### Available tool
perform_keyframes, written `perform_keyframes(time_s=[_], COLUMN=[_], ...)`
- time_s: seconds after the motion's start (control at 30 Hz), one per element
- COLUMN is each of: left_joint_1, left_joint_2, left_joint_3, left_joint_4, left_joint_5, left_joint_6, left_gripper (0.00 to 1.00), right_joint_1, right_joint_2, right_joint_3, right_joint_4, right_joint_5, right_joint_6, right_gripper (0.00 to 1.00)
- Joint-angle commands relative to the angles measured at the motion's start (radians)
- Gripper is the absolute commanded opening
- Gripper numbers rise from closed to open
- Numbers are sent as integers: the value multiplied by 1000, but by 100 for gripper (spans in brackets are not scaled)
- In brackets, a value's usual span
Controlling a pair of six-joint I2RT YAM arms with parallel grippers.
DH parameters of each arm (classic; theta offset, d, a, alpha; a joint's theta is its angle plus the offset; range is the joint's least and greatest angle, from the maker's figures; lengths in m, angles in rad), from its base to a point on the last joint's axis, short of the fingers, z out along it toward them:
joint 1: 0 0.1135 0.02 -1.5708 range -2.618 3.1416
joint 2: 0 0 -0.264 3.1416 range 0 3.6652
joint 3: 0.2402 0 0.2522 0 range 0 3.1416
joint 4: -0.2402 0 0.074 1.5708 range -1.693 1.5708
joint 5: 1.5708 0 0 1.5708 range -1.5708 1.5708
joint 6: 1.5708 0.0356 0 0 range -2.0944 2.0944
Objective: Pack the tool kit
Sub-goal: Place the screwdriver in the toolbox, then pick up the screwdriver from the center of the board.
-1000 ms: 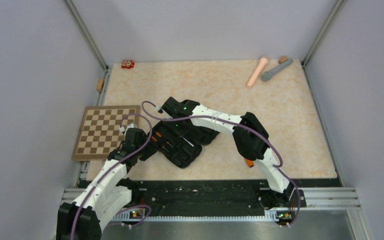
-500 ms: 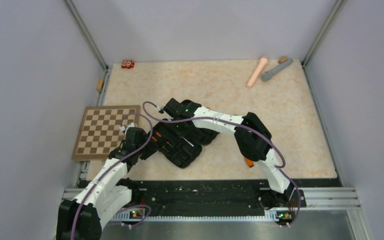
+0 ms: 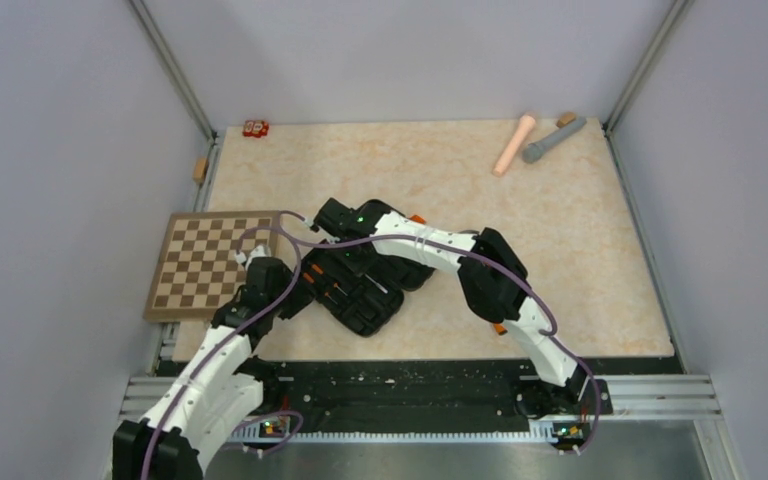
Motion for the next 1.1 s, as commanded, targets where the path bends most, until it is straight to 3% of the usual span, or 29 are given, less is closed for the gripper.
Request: perform_keyframes(time_s=[0.0,0.17,0.5,0.67,0.83,1.07], left_joint_1=[4,4,4,4,4,4], left_joint_2=[-75,-171,-291,-338,-385,-479], left_joint_3=[30,91,186,203,242,251], left_joint_4=[-50,-130,-228,-237,-239,-186], left_joint_5=[-29,-88,-218,-239,-276,-333], left_joint_6=[-5,11,90,141,230,371], left_gripper=[34,37,43,46,50,56], right_joint_1=[12,12,0,-13,-67,-226], right_joint_2=[204,99,-55,-163,-348,-665], right_joint_3=[-73,-46,103,72,-150,-593], right_joint_4=[-139,-64,-68,-65,-6,92], right_joint_5=[-12,-74,-51,-13,18,43], right_joint_6=[-17,19,38,56,95,223], right_gripper=[0,1,34,41,47,52])
